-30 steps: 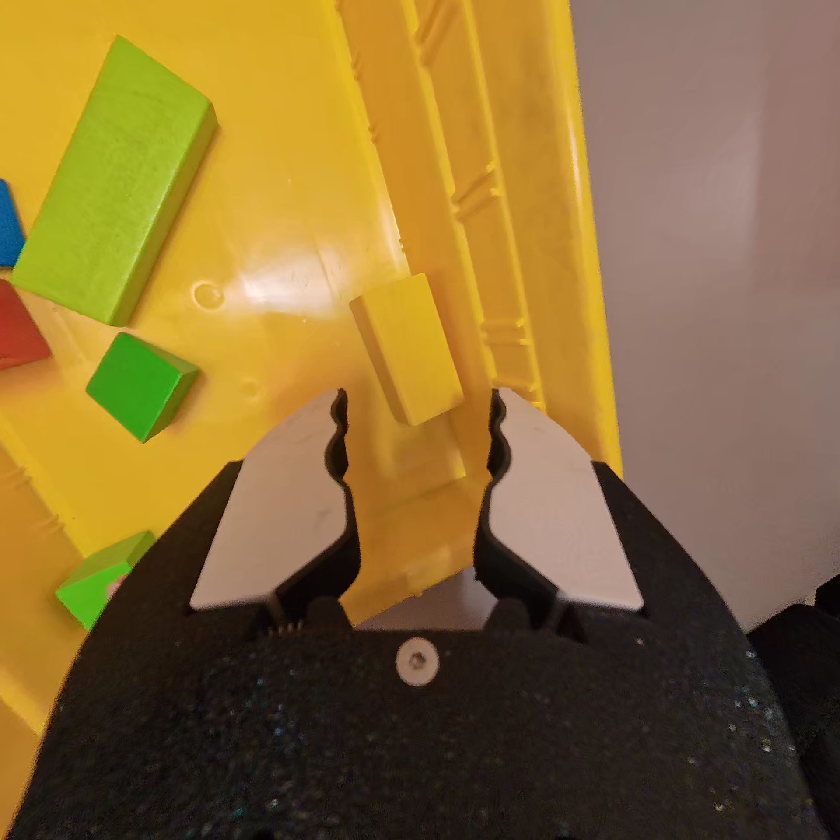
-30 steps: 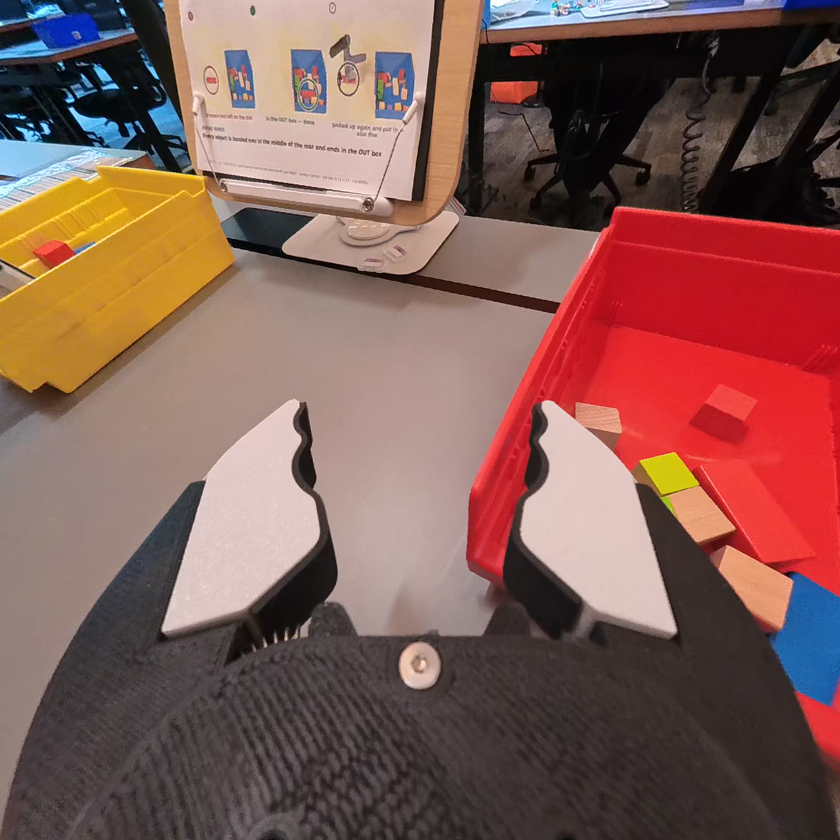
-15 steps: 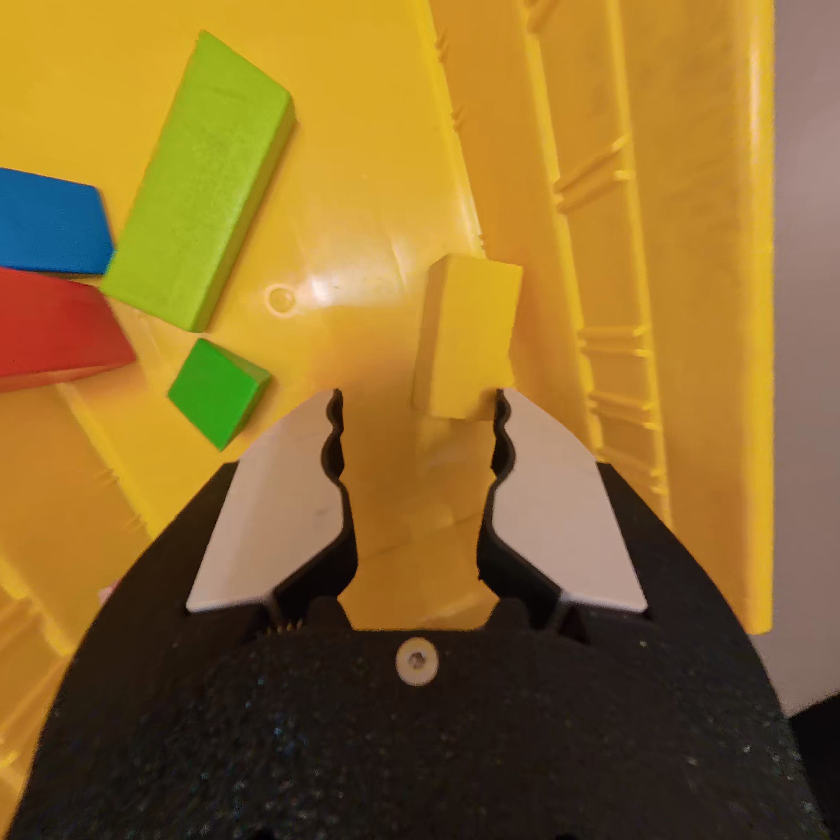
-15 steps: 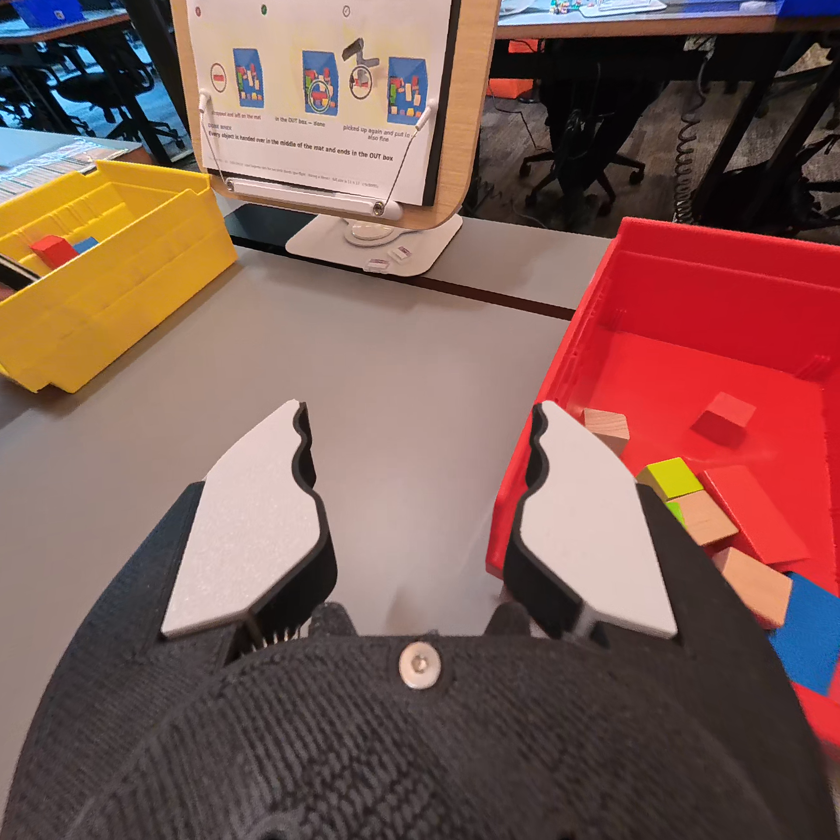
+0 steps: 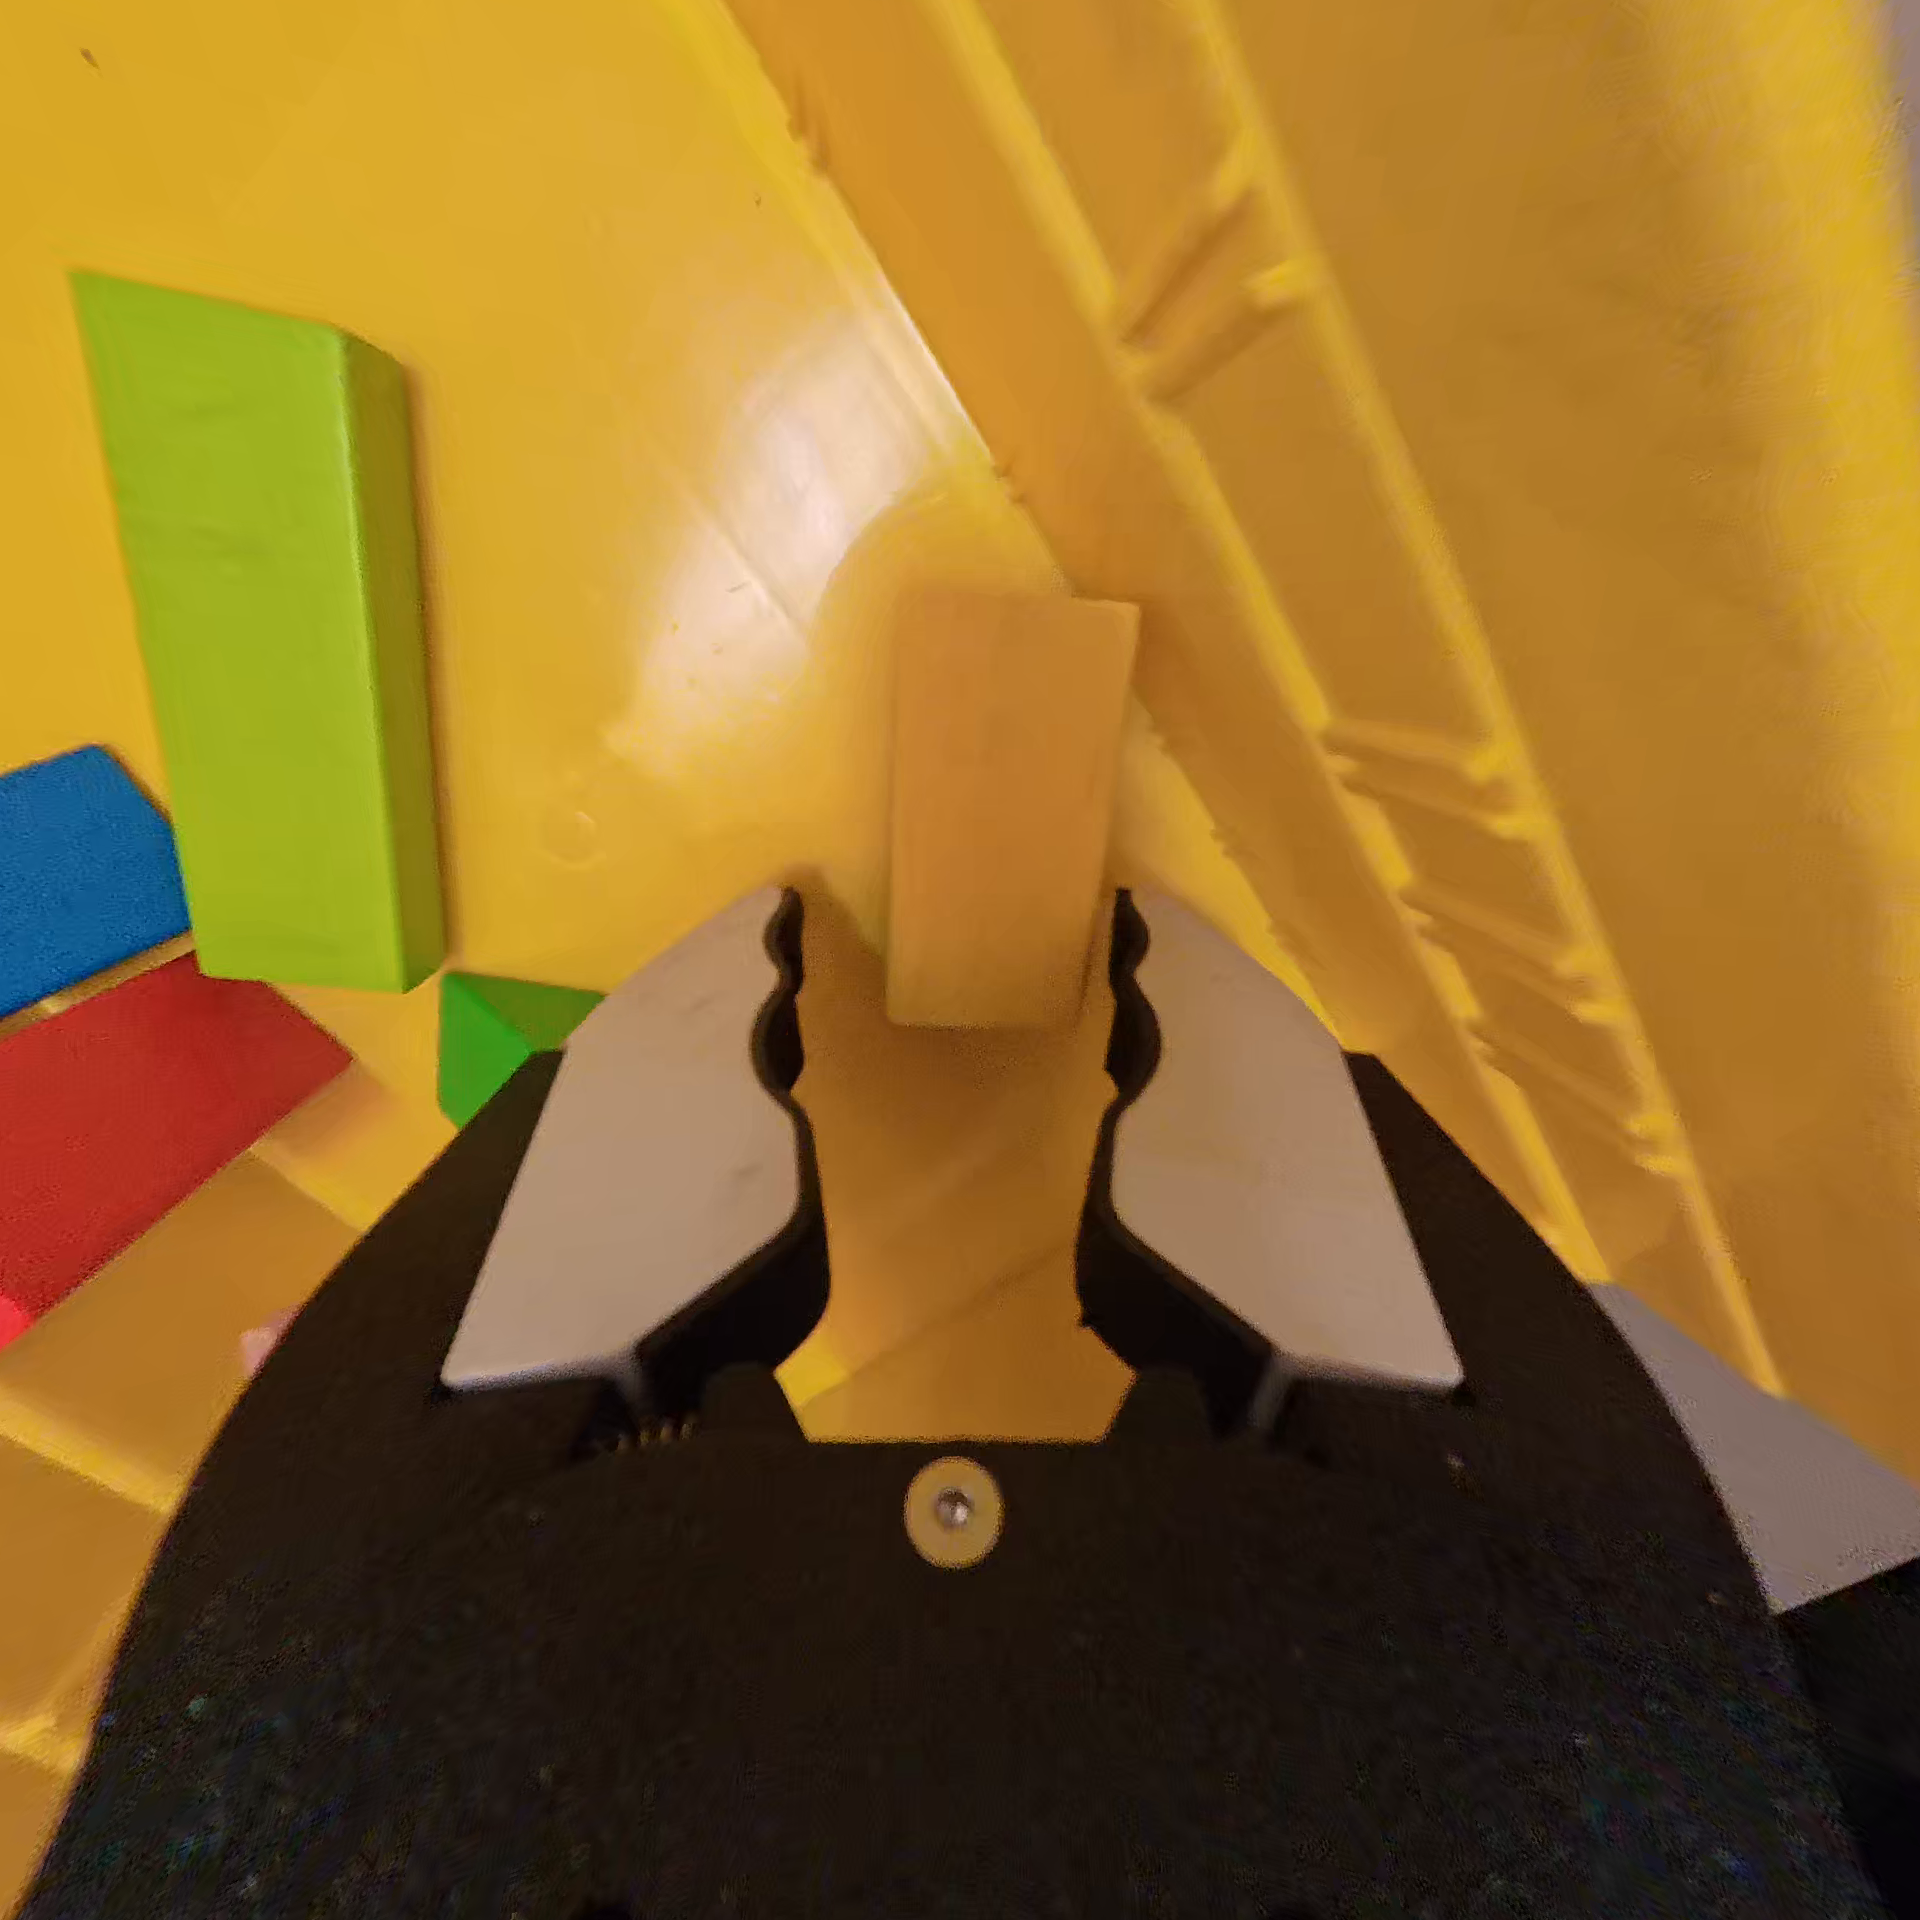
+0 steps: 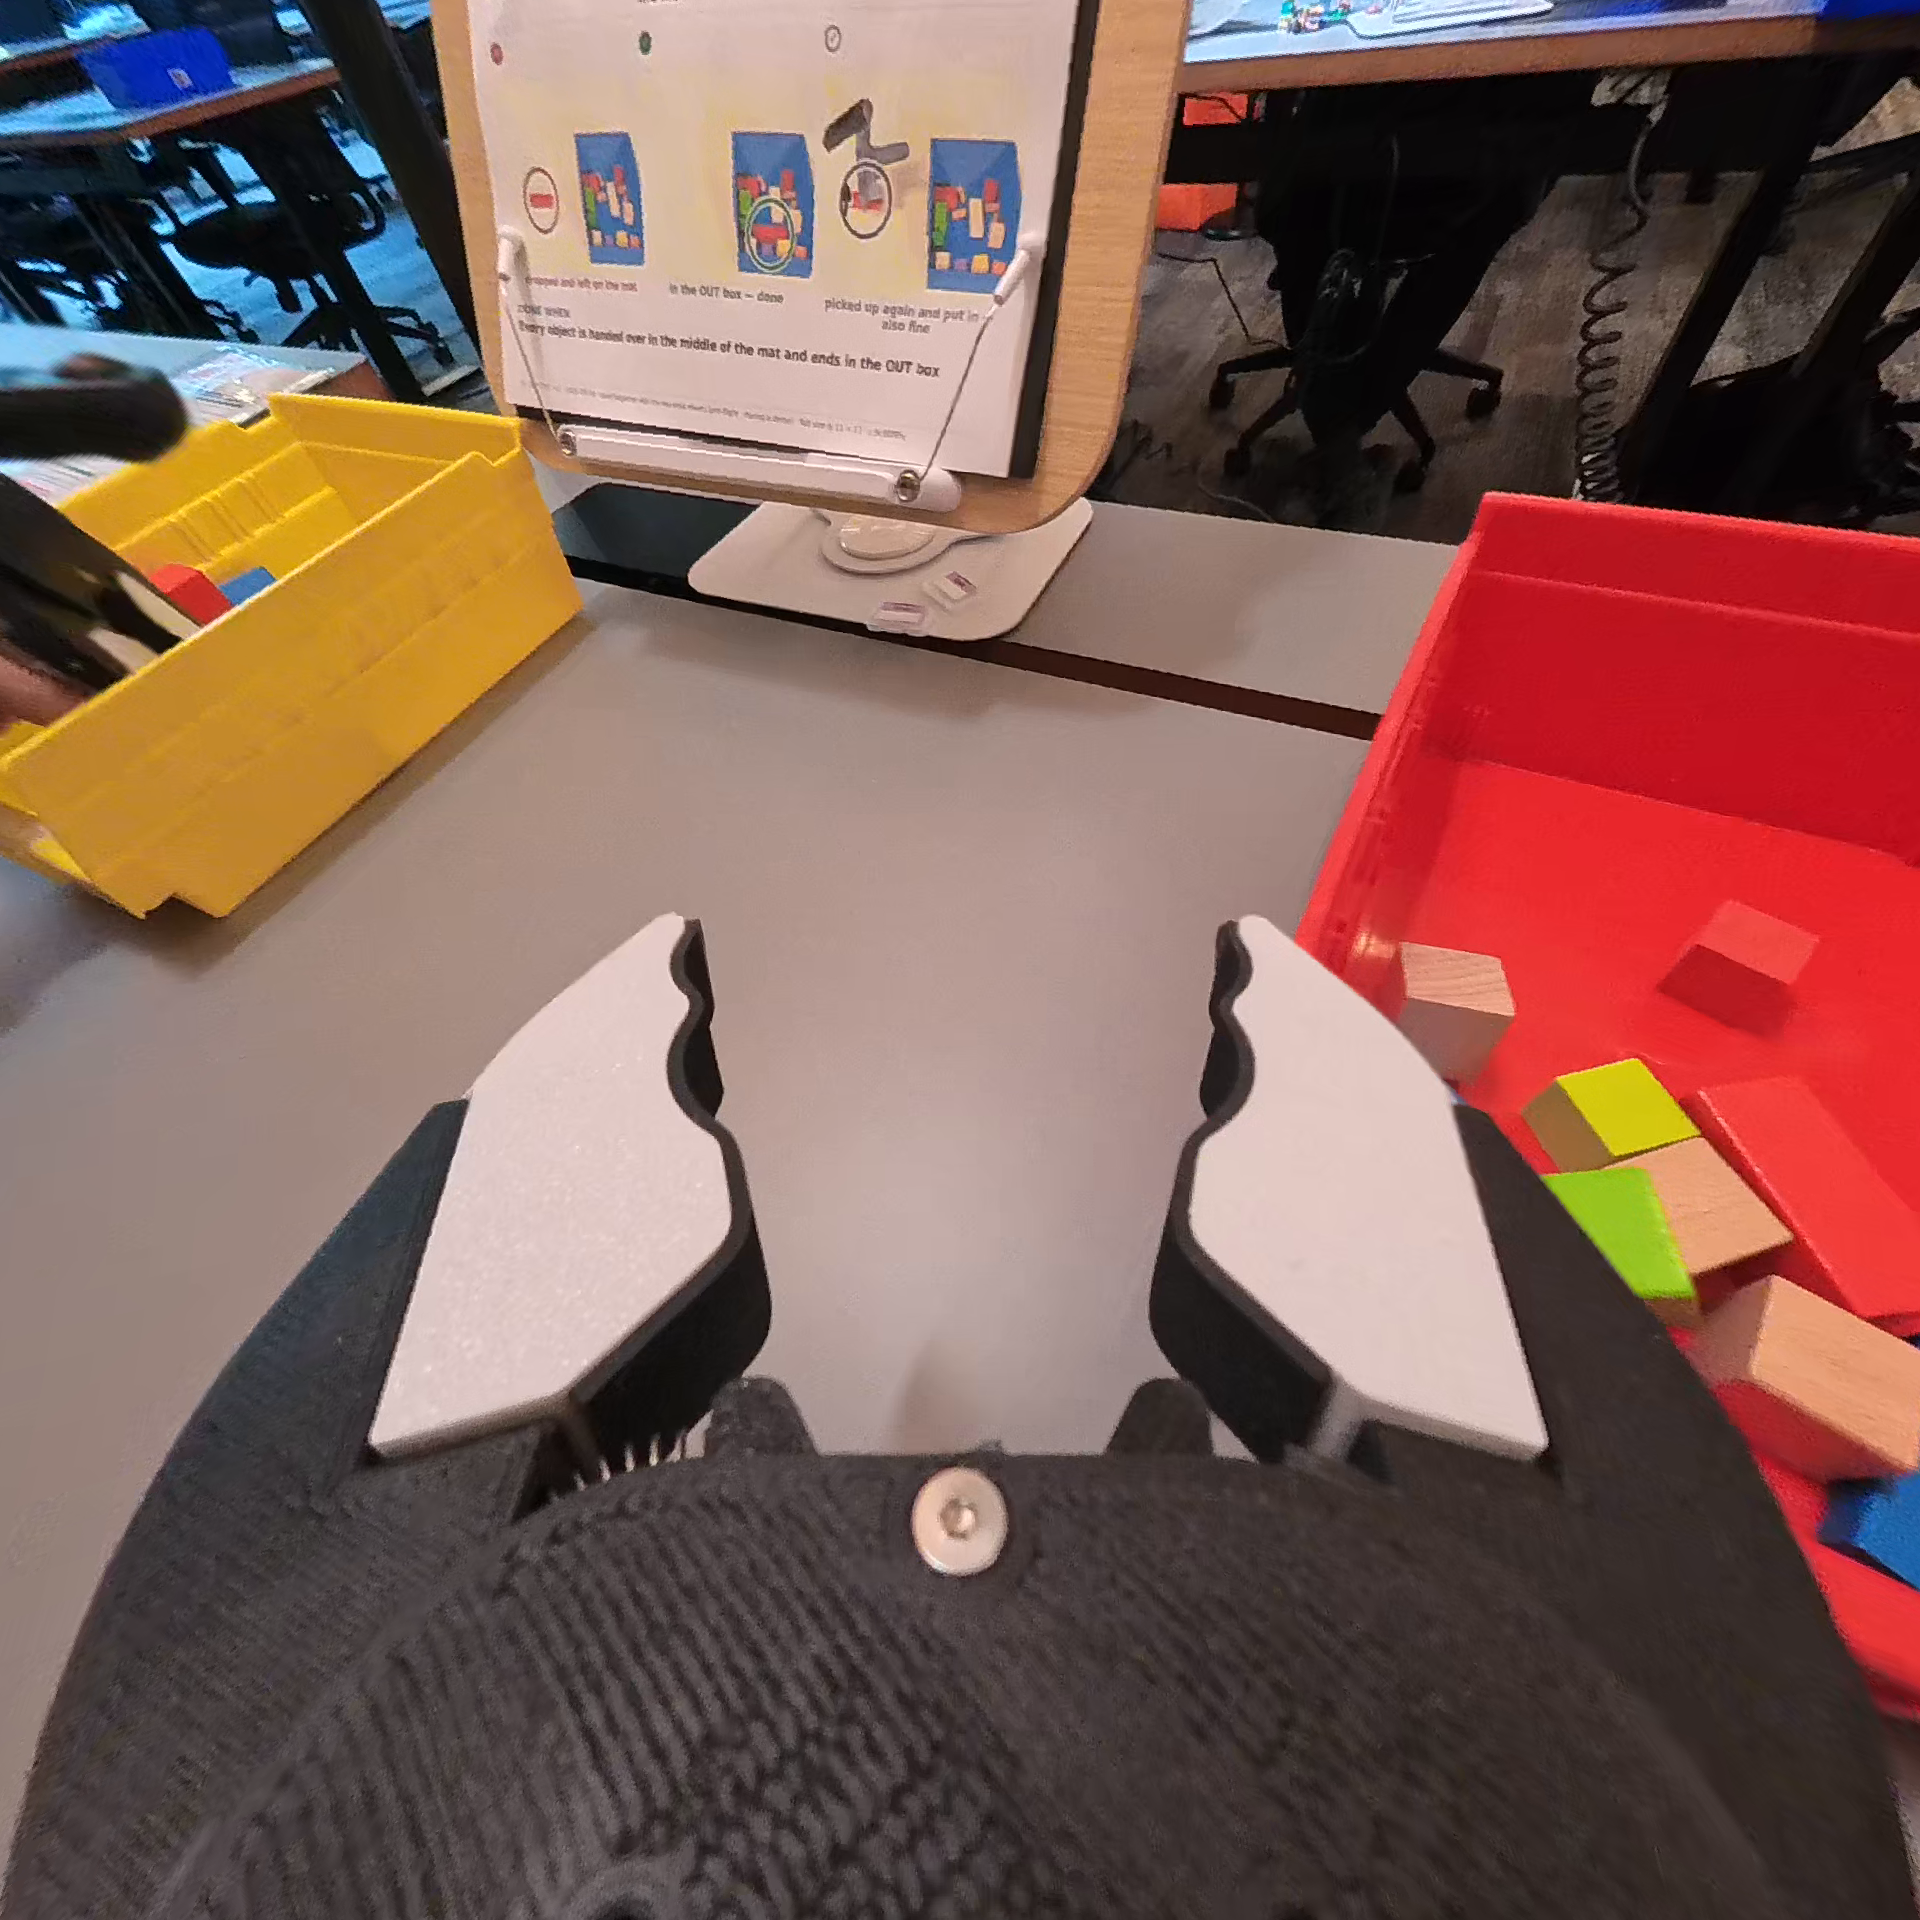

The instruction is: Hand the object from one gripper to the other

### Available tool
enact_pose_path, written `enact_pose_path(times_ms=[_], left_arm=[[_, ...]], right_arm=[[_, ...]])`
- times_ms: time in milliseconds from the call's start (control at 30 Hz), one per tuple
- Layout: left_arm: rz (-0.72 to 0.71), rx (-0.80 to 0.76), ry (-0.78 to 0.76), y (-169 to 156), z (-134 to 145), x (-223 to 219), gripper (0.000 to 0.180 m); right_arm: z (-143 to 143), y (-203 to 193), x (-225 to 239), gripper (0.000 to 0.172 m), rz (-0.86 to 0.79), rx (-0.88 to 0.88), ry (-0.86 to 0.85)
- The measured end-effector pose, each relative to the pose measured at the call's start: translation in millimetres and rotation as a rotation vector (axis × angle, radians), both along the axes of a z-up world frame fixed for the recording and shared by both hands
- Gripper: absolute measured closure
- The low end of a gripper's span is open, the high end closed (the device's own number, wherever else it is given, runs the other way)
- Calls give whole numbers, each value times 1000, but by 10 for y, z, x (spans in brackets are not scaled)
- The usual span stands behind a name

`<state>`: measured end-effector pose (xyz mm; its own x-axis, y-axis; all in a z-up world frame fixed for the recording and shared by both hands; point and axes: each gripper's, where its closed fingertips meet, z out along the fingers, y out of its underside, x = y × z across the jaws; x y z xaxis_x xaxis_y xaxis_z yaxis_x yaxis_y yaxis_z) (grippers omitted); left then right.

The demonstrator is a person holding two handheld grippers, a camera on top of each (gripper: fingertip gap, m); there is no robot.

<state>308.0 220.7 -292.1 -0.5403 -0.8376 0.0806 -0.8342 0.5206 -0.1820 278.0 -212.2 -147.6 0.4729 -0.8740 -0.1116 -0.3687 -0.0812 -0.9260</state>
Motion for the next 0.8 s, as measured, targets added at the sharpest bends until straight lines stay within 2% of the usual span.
enact_pose_path(times_ms=[33, 67, 200, 300, 367, 433, 533, 600, 667, 733, 800], left_arm=[[9, 29, -5, 24, -24, 21, 136], [18, 61, -15, 60, -29, 39, 145], [50, 74, -15, 143, -6, 2, 146], [75, -11, -136, 182, 203, -6, 146], [109, -177, -263, 94, 487, -8, 146], [107, -426, -383, -131, 857, -65, 146], [33, -786, -515, -531, 1436, -280, 146], [-21, -958, -562, -760, 1724, -453, 146], [-84, -1098, -595, -978, 1928, -625, 146], [-148, -1206, -593, -1181, 2035, -780, 146], [-195, -1284, -584, -1350, 2081, -897, 146]], right_arm=[[2, 34, -7, 79, 7, 10, -1], [3, 71, -13, 80, 14, 17, -1], [31, 322, -60, 80, 84, 43, -7], [62, 632, -107, 80, 183, 88, -11], [87, 917, -160, 80, 285, 127, -15], [124, 1209, -202, 75, 382, 152, -22], [311, 1679, -258, 72, 531, 233, -61], [515, 1977, -312, 71, 626, 338, -93], [691, 2209, -374, 75, 707, 426, -113], [799, 2402, -489, 88, 811, 471, -117], [830, 2541, -554, 87, 860, 483, -98]])
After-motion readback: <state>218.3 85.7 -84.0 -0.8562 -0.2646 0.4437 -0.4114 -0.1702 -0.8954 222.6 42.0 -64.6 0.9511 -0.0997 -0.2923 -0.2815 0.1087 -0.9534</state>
